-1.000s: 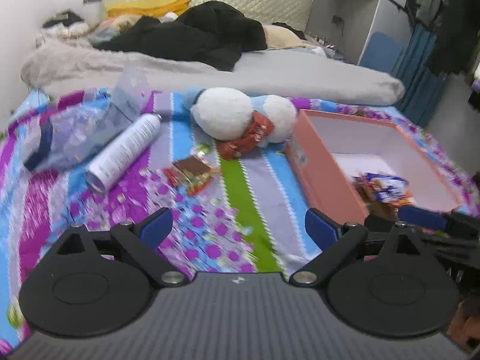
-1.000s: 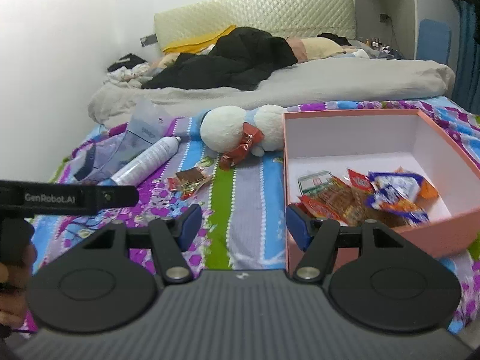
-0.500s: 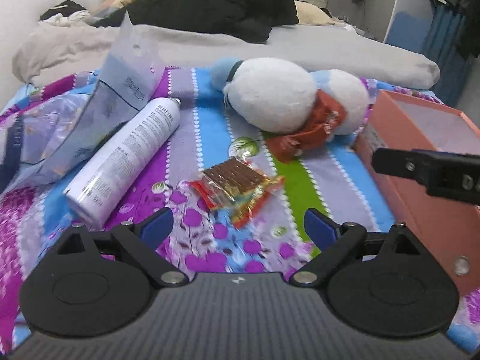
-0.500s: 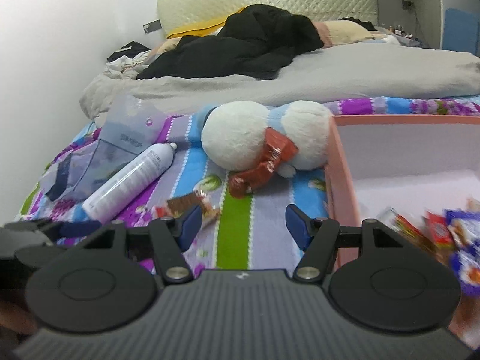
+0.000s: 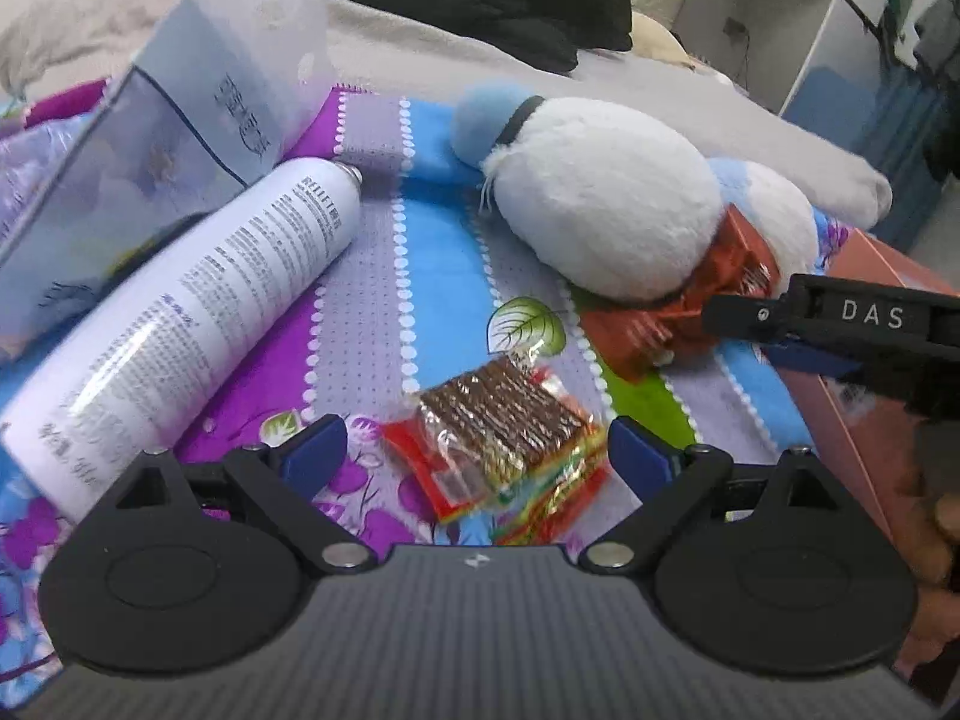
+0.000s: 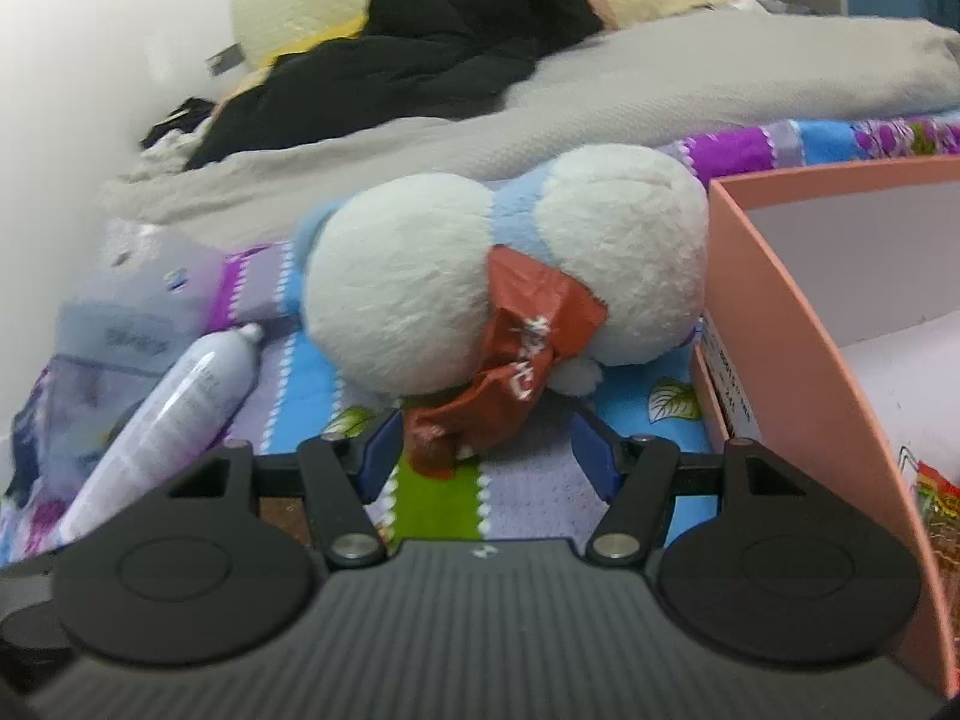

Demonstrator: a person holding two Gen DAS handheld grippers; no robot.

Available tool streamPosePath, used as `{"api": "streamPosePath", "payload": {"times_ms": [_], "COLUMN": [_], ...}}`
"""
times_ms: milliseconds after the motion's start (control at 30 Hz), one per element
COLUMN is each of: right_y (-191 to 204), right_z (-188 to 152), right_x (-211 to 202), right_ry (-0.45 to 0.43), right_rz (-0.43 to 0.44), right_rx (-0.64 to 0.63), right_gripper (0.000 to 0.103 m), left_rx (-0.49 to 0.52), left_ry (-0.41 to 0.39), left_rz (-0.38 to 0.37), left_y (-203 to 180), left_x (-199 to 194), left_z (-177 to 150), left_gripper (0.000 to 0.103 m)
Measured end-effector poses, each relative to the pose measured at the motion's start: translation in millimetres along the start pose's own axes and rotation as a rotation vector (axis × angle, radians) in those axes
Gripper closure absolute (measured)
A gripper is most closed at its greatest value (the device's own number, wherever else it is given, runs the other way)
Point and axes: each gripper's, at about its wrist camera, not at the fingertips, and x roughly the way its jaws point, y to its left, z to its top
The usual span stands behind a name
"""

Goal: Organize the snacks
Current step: 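Move left gripper to the brown-red snack pack while right gripper approaches the red-brown foil bag, then close left gripper on the brown-red pack while right gripper closes on the foil bag, then lift the brown-red pack with left gripper while right gripper lifts the foil bag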

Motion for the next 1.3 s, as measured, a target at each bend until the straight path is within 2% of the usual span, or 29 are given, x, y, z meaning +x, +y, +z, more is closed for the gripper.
{"api": "streamPosePath", "payload": {"times_ms": [67, 200, 300, 400, 467, 500, 567, 633, 867, 1100, 1300], "right_y": [-1.5, -0.8, -1.6, -2.4, -3.3, -3.0, -1.5, 1.3, 8.4, 8.8, 8.7], "right_z": [1.6, 3.1, 1.9, 1.3, 1.9, 2.4, 3.8, 5.3, 1.9, -10.3, -28.4], "right_x": [8.8, 20.9, 29.5, 36.0, 40.4, 40.9, 39.2, 32.7, 11.8, -22.2, -58.2], "right_ry": [0.007, 0.002, 0.003, 0.006, 0.013, 0.012, 0.003, -0.015, -0.013, 0.010, 0.043], "right_rz": [0.007, -0.004, -0.012, -0.012, -0.004, -0.004, -0.002, -0.003, 0.024, 0.028, 0.028], "right_rx": [0.033, 0.061, 0.088, 0.103, 0.115, 0.115, 0.102, 0.091, 0.024, -0.025, -0.057], "right_gripper": [0.039, 0.039, 0.039, 0.039, 0.039, 0.039, 0.058, 0.064, 0.072, 0.073, 0.073], "left_rx": [-0.009, 0.013, 0.021, 0.027, 0.015, 0.005, -0.024, -0.051, -0.130, -0.330, -0.389], "left_ry": [0.010, -0.002, -0.007, -0.008, -0.007, -0.006, -0.002, -0.002, -0.007, 0.028, 0.026], "left_rz": [-0.003, 0.006, 0.013, 0.028, 0.023, 0.021, 0.001, -0.009, -0.034, -0.087, -0.087], "left_y": [1.5, -0.6, -1.7, -1.1, 1.4, 3.5, 8.3, 11.5, 9.9, 13.9, 9.0], "left_x": [9.1, 20.5, 23.2, 22.1, 20.2, 18.6, 14.8, 10.2, -13.9, -44.3, -84.4], "left_z": [0.6, 1.1, 1.9, 2.9, 3.9, 4.0, 4.7, 4.2, -3.7, -31.0, -58.9], "left_gripper": [0.015, 0.016, 0.024, 0.037, 0.051, 0.055, 0.065, 0.073, 0.086, 0.091, 0.092]}}
